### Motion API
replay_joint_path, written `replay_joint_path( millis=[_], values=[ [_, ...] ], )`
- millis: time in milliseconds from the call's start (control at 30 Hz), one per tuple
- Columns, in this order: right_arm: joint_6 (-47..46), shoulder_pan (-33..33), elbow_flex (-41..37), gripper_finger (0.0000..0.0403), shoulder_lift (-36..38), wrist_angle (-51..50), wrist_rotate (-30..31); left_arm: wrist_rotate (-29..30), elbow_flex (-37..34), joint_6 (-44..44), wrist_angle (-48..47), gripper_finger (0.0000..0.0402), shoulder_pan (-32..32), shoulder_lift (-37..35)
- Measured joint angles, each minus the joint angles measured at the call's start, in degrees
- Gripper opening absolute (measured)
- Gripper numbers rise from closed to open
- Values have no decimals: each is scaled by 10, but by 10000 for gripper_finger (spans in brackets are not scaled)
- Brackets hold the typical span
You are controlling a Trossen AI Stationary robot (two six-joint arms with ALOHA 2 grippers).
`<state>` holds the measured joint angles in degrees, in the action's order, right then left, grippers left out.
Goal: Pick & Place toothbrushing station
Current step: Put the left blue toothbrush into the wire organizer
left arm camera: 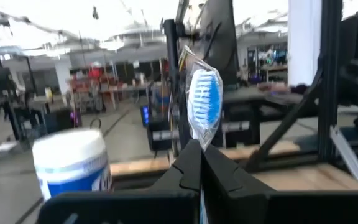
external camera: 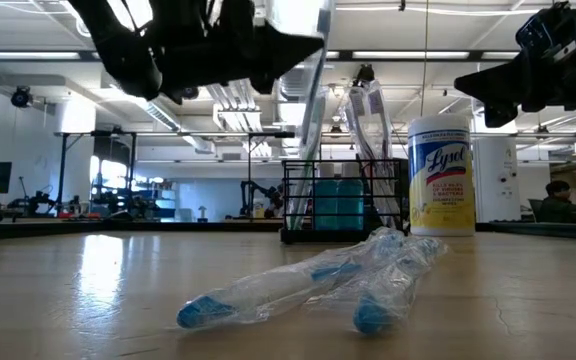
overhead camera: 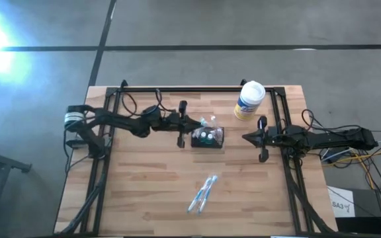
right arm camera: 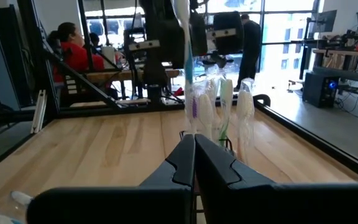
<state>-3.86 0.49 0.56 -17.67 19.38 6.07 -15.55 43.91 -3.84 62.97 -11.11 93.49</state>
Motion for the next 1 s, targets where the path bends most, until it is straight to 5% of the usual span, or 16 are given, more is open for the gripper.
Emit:
replay_joint_path(
  millis=[1000],
  values=[
    [8,0,0,8,-6,-7,0,-11,-39,33,142,0,-15,164]
  ],
)
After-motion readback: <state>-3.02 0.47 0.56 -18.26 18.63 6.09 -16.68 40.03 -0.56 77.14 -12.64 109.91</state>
